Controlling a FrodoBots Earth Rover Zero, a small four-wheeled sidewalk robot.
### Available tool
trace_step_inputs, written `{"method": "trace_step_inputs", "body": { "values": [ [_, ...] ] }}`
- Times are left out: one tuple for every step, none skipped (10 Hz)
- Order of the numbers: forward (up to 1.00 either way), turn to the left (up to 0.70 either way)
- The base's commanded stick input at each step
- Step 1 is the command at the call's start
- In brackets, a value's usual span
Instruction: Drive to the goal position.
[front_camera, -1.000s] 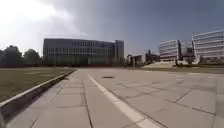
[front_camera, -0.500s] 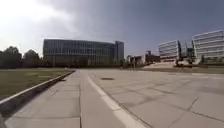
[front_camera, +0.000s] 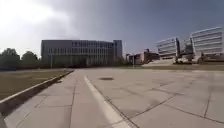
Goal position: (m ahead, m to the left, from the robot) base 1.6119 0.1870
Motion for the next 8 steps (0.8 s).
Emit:
{"method": "trace_step_inputs", "body": {
  "values": [
    [0.70, 0.00],
    [0.70, 0.00],
    [0.70, 0.00],
    [0.70, 0.00],
    [0.70, 0.00],
    [0.70, 0.00],
    [0.70, 0.00],
    [0.70, 0.00]
  ]
}}
